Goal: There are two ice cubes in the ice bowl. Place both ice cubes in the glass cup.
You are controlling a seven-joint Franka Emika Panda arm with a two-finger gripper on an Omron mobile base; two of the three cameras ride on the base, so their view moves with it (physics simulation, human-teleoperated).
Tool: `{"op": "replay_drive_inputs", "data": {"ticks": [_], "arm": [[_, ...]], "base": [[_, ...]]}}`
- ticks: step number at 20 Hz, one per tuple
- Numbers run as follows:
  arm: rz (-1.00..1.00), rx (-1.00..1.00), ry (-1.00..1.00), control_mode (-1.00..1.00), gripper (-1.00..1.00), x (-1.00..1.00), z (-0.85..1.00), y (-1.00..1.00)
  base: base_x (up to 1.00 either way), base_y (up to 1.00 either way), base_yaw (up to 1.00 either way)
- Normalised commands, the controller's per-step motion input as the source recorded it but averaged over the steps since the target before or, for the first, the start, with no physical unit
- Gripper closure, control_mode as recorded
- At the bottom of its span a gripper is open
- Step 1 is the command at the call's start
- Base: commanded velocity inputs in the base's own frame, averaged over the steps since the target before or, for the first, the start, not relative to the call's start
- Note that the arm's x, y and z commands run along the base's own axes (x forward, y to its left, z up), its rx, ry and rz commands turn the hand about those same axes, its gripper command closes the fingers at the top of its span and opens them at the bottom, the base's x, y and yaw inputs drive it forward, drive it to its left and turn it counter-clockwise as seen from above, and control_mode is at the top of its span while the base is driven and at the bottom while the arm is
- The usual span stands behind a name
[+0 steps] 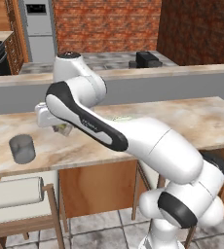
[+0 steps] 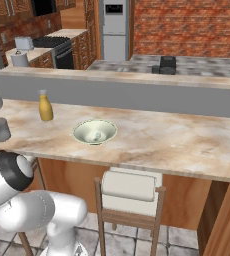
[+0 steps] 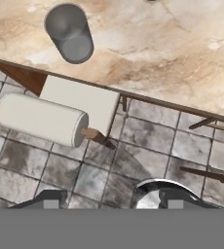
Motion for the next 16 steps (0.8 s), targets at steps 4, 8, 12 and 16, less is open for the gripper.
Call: {"op": "replay_drive_inputs", "data": {"ticks": [4,8,12,16], "arm": [[0.0,-0.04,0.0,-1.0,1.0,0.0,0.01,0.87],[0.02,-0.05,-0.03,-1.0,1.0,0.0,0.0,0.77],[0.01,-0.01,-0.04,-1.0,1.0,0.0,0.0,0.57],[0.0,0.0,-0.01,-1.0,1.0,0.0,0.0,0.58]], "base": [[0.0,0.0,0.0],[0.0,0.0,0.0],[0.0,0.0,0.0],[0.0,0.0,0.0]]}}
